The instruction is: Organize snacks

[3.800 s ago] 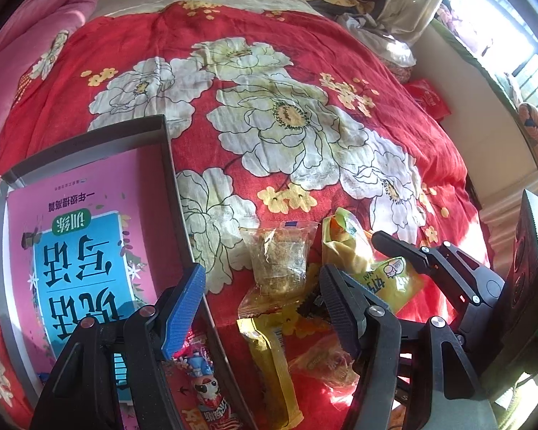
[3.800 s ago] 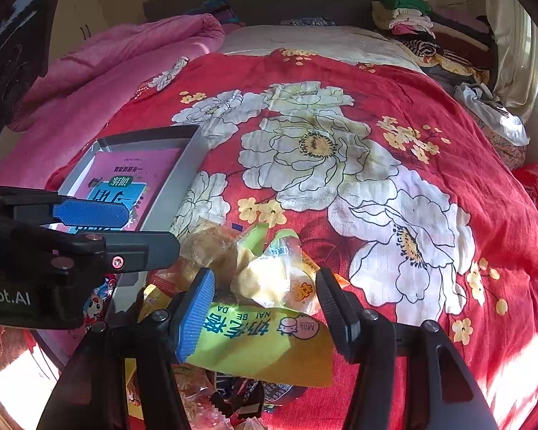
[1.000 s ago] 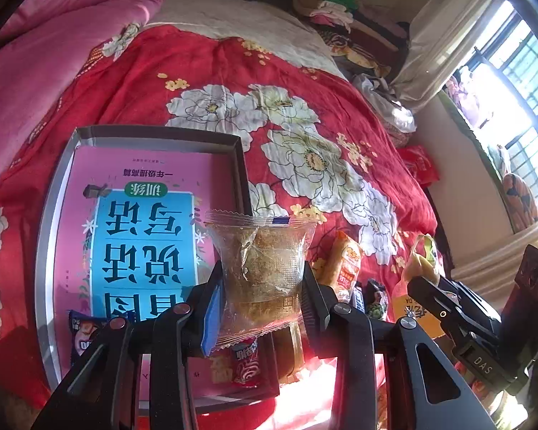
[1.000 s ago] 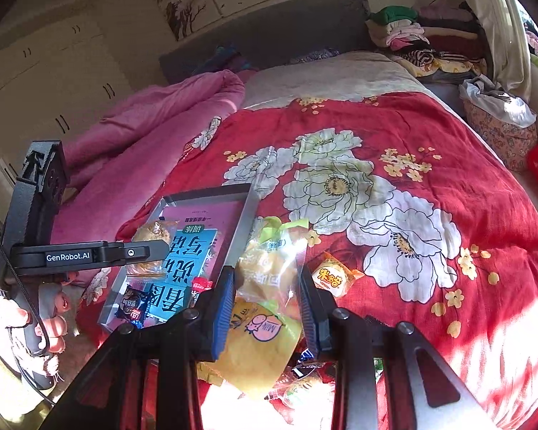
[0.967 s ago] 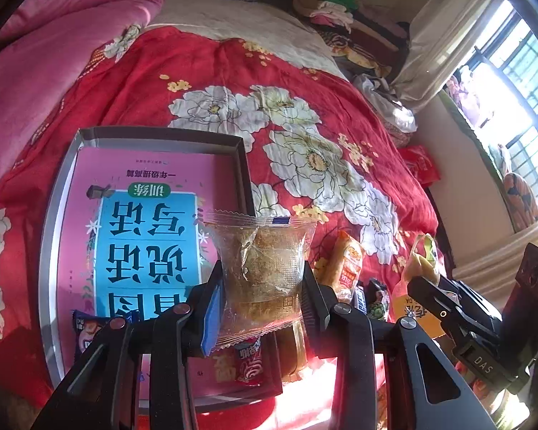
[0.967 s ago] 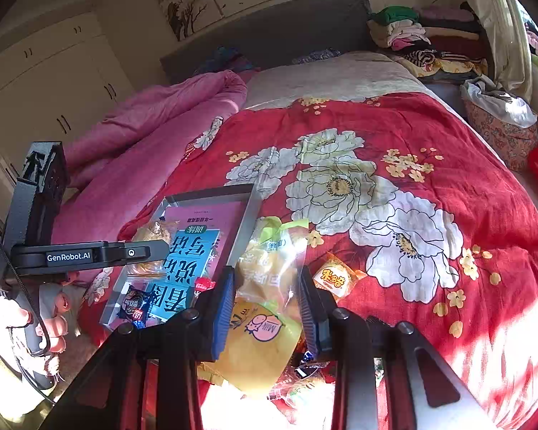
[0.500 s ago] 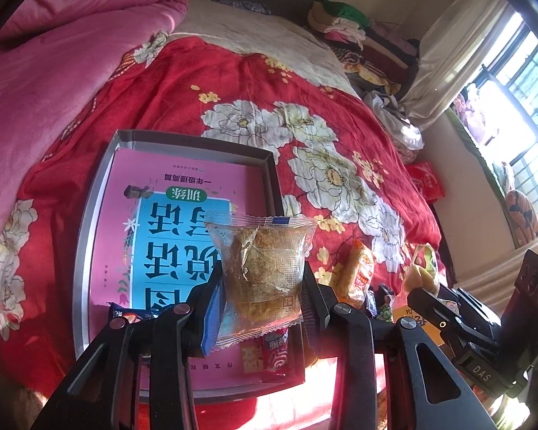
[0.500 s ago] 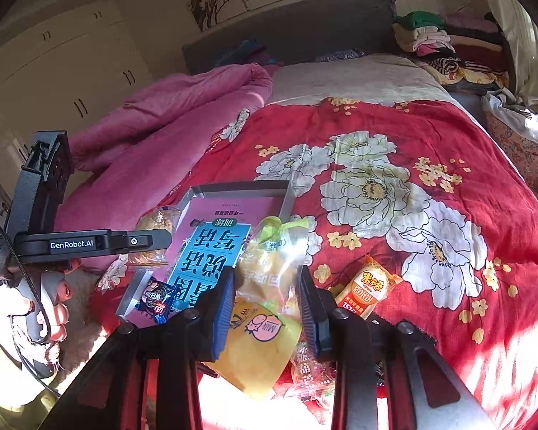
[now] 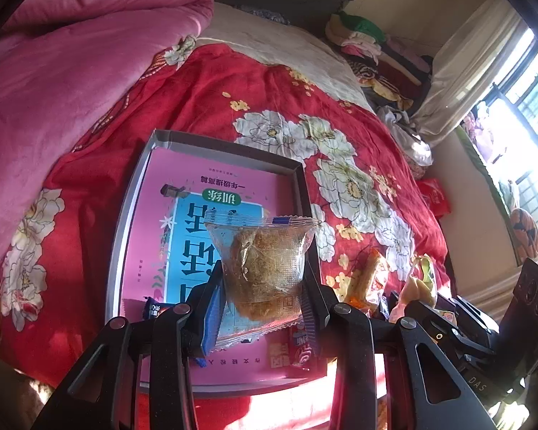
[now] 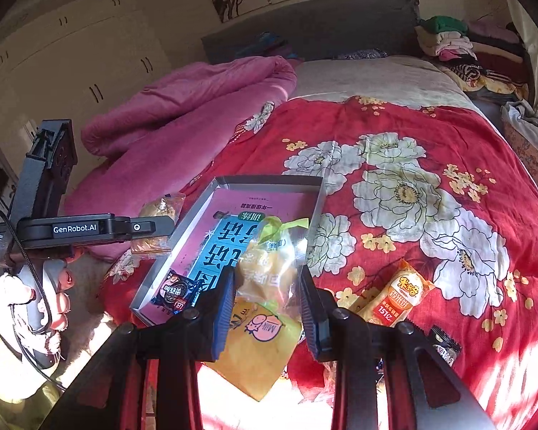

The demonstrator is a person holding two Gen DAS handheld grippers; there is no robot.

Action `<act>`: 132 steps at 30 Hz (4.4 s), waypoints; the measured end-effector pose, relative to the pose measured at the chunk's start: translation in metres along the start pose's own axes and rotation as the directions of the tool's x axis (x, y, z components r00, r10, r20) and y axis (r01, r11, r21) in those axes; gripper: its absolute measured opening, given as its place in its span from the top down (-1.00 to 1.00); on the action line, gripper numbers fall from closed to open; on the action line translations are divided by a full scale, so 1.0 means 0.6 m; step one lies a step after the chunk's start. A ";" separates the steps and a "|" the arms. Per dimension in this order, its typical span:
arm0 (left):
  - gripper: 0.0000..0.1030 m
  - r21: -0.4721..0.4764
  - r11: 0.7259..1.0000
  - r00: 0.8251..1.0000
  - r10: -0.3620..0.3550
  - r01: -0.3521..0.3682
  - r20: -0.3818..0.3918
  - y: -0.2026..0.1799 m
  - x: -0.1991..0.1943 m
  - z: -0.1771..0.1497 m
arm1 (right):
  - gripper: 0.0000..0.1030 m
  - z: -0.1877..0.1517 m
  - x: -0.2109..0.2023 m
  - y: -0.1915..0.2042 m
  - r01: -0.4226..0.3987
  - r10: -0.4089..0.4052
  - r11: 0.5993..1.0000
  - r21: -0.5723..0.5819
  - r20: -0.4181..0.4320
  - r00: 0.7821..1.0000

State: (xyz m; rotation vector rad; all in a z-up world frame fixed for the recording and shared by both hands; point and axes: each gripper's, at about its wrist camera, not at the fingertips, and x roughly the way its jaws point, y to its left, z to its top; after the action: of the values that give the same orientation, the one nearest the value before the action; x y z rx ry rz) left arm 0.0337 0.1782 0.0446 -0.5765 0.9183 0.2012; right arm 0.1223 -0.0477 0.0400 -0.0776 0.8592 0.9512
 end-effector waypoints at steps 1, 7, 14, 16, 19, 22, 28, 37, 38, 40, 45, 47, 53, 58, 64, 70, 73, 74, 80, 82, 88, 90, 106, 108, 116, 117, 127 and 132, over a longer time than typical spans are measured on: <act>0.24 -0.003 1.000 1.000 0.003 -0.003 -0.001 0.003 0.000 -0.001 | 0.33 0.000 0.003 0.004 -0.002 0.002 1.000 -0.006 -0.003 1.000; 0.24 -0.024 1.000 1.000 0.010 -0.011 -0.012 0.024 0.001 -0.014 | 0.33 -0.001 0.022 0.030 -0.025 0.023 0.999 -0.040 -0.031 0.999; 0.24 -0.051 0.998 0.999 0.040 -0.041 -0.018 0.057 -0.003 -0.034 | 0.33 -0.003 0.046 0.057 -0.046 0.042 0.996 -0.074 -0.063 0.997; 0.24 -0.058 0.997 0.999 0.050 -0.051 -0.021 0.067 -0.005 -0.040 | 0.33 -0.005 0.052 0.062 -0.049 0.044 0.996 -0.078 -0.070 0.997; 0.24 -0.059 0.996 0.997 0.072 -0.073 -0.024 0.082 -0.006 -0.050 | 0.33 -0.008 0.060 0.068 -0.056 0.048 0.995 -0.086 -0.082 0.995; 0.24 -0.069 0.994 0.996 0.086 -0.089 -0.039 0.099 -0.003 -0.064 | 0.33 -0.012 0.067 0.074 -0.057 0.048 0.994 -0.096 -0.094 0.994; 0.24 -0.077 0.990 0.991 0.112 -0.118 -0.078 0.125 0.005 -0.092 | 0.33 -0.020 0.082 0.076 -0.052 0.040 0.994 -0.100 -0.120 0.992; 0.23 -0.014 0.975 0.972 0.222 -0.224 -0.082 0.130 0.024 -0.112 | 0.33 -0.027 0.098 0.079 -0.049 0.034 0.994 -0.100 -0.145 0.989; 0.23 -0.009 0.972 0.969 0.234 -0.235 -0.081 0.130 0.027 -0.113 | 0.33 -0.028 0.099 0.080 -0.049 0.034 0.994 -0.100 -0.146 0.989; 0.23 0.000 0.968 0.965 0.250 -0.251 -0.084 0.132 0.034 -0.115 | 0.33 -0.029 0.101 0.081 -0.047 0.031 0.994 -0.103 -0.151 0.988; 0.23 0.006 0.965 0.960 0.262 -0.263 -0.099 0.135 0.047 -0.121 | 0.33 -0.030 0.109 0.080 -0.041 0.024 0.994 -0.104 -0.157 0.987; 0.23 0.008 0.966 0.961 0.257 -0.258 -0.100 0.133 0.050 -0.121 | 0.33 -0.031 0.112 0.080 -0.037 0.020 0.994 -0.104 -0.160 0.987; 0.23 0.011 0.974 0.968 0.226 -0.226 -0.113 0.122 0.061 -0.120 | 0.33 -0.035 0.123 0.077 -0.028 0.010 0.994 -0.105 -0.173 0.985; 0.23 0.013 0.980 0.973 0.198 -0.198 -0.121 0.114 0.071 -0.119 | 0.33 -0.040 0.135 0.077 -0.025 0.003 0.993 -0.116 -0.187 0.982; 0.23 -0.001 0.986 0.979 0.163 -0.164 -0.126 0.111 0.078 -0.118 | 0.33 -0.050 0.154 0.083 -0.028 -0.001 0.991 -0.131 -0.214 0.977; 0.23 -0.002 0.989 0.981 0.148 -0.149 -0.126 0.109 0.081 -0.117 | 0.33 -0.056 0.168 0.088 -0.031 -0.003 0.989 -0.145 -0.231 0.973; 0.23 0.002 0.991 0.983 0.132 -0.133 -0.124 0.107 0.082 -0.117 | 0.33 -0.058 0.174 0.090 -0.030 -0.006 0.988 -0.148 -0.236 0.972; 0.23 0.004 0.991 0.984 0.130 -0.130 -0.124 0.106 0.083 -0.117 | 0.33 -0.059 0.177 0.091 -0.029 -0.008 0.988 -0.152 -0.237 0.971; 0.23 0.002 0.991 0.984 0.134 -0.135 -0.121 0.107 0.082 -0.117 | 0.33 -0.066 0.194 0.098 -0.023 -0.022 0.985 -0.171 -0.257 0.966; 0.23 -0.002 0.990 0.983 0.140 -0.141 -0.118 0.111 0.080 -0.116 | 0.33 -0.069 0.197 0.100 -0.026 -0.021 0.984 -0.175 -0.262 0.965; 0.23 -0.019 0.988 0.982 0.149 -0.152 -0.114 0.121 0.077 -0.113 | 0.33 -0.079 0.205 0.109 -0.033 -0.025 0.979 -0.203 -0.279 0.960; 0.23 -0.019 0.987 0.981 0.156 -0.159 -0.117 0.124 0.079 -0.113 | 0.33 -0.080 0.207 0.113 -0.033 -0.029 0.976 -0.215 -0.280 0.960; 0.23 -0.011 0.987 0.979 0.161 -0.163 -0.124 0.120 0.086 -0.112 | 0.30 -0.078 0.217 0.110 -0.005 -0.069 0.968 -0.251 -0.282 0.957; 0.23 -0.011 0.986 0.979 0.161 -0.163 -0.126 0.120 0.088 -0.112 | 0.30 -0.077 0.215 0.110 -0.005 -0.067 0.969 -0.248 -0.280 0.958; 0.23 -0.005 0.986 0.978 0.162 -0.164 -0.130 0.116 0.089 -0.113 | 0.30 -0.076 0.209 0.106 -0.001 -0.068 0.970 -0.241 -0.276 0.959; 0.23 -0.004 0.987 0.978 0.161 -0.163 -0.130 0.116 0.089 -0.113 | 0.30 -0.076 0.209 0.105 0.003 -0.072 0.970 -0.243 -0.275 0.959; 0.22 -0.003 0.987 0.978 0.161 -0.162 -0.132 0.113 0.089 -0.114 | 0.16 -0.074 0.200 0.102 0.015 -0.081 0.970 -0.242 -0.264 0.961; 0.22 -0.004 0.987 0.978 0.161 -0.163 -0.131 0.113 0.088 -0.114 | 0.15 -0.073 0.195 0.103 0.014 -0.078 0.970 -0.242 -0.259 0.963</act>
State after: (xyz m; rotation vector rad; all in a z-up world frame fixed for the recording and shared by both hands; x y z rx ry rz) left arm -0.0090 0.1930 -0.0555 -0.5328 1.0922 0.3197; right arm 0.0834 0.0511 -0.0500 -0.4402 0.9825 1.0104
